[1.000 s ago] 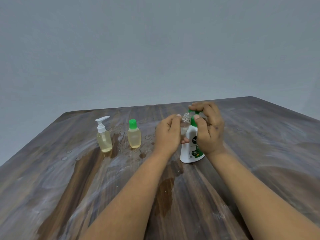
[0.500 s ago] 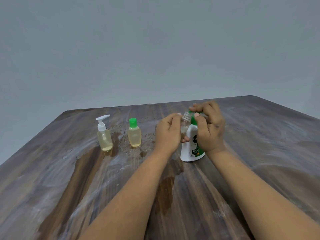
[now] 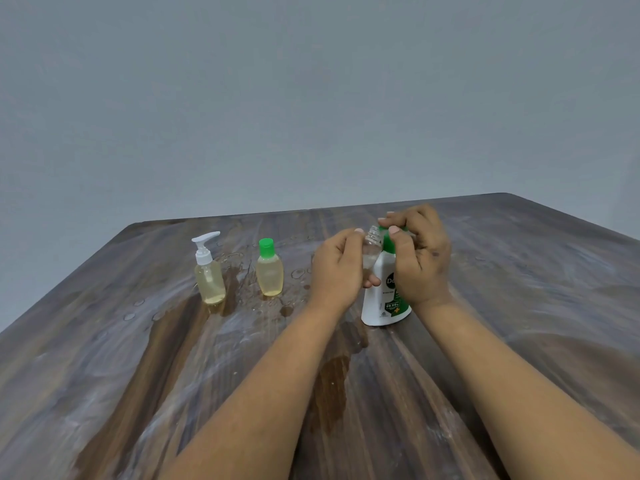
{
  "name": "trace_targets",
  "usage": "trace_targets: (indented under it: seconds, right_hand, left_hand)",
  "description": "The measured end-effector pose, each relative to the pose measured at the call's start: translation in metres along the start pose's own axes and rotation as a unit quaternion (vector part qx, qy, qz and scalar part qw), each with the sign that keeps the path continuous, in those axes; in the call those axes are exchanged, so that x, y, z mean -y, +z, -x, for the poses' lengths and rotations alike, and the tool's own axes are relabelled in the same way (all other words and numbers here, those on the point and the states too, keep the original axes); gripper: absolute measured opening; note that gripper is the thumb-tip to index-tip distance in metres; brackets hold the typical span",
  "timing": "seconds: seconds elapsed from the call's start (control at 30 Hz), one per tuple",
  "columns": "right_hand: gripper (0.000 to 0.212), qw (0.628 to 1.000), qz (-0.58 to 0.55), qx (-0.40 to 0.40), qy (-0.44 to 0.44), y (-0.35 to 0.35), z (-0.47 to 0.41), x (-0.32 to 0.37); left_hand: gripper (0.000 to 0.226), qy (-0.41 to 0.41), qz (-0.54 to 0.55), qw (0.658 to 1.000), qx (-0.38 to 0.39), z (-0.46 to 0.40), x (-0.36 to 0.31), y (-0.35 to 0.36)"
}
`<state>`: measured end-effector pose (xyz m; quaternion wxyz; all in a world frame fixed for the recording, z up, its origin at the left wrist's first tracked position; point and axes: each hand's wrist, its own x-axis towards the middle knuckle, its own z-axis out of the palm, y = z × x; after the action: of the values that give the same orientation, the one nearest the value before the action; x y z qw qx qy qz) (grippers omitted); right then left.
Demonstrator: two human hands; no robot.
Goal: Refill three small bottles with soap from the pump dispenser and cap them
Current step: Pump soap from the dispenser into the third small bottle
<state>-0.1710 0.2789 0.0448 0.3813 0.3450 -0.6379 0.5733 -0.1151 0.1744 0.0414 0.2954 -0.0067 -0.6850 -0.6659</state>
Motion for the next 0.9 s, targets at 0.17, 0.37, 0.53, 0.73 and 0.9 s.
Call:
trace_targets:
  seconds: [0.17,0.37,0.53,0.73,0.9]
  right_hand:
    - [0.035,0.999,0.012,0.015,-0.029,-0.0020,0.0007,0.0015]
    - [0.033,1.000,-0.009,0.000,-0.017,0.0000,0.0010,-0.0010]
    - [0.032,1.000,-0.007,0.002,-0.003,0.0009,-0.0009,0.0006]
    - [0.033,0.999,0.010,0.007,-0.031,-0.0022,0.0000,-0.0016]
    - [0.031,1.000,0.003,-0.005,-0.016,0.0013,-0.0004,-0.0033]
  left_hand:
    - [0.034,-0.002,0.004,1.000,-0.003,0.0006,-0.0015,0.0001]
    - [0.033,-0.002,0.003,1.000,-0.001,0.0008,-0.0005,-0.0002]
    - [0.034,0.001,0.001,1.000,0.004,0.0011,-0.0014,-0.0006]
    - [0.034,-0.001,-0.005,1.000,0.000,0.0011,-0.0019,0.0000]
    - [0.034,-0.004,-0.002,1.000,0.006,0.0012,-0.0017,-0.0010]
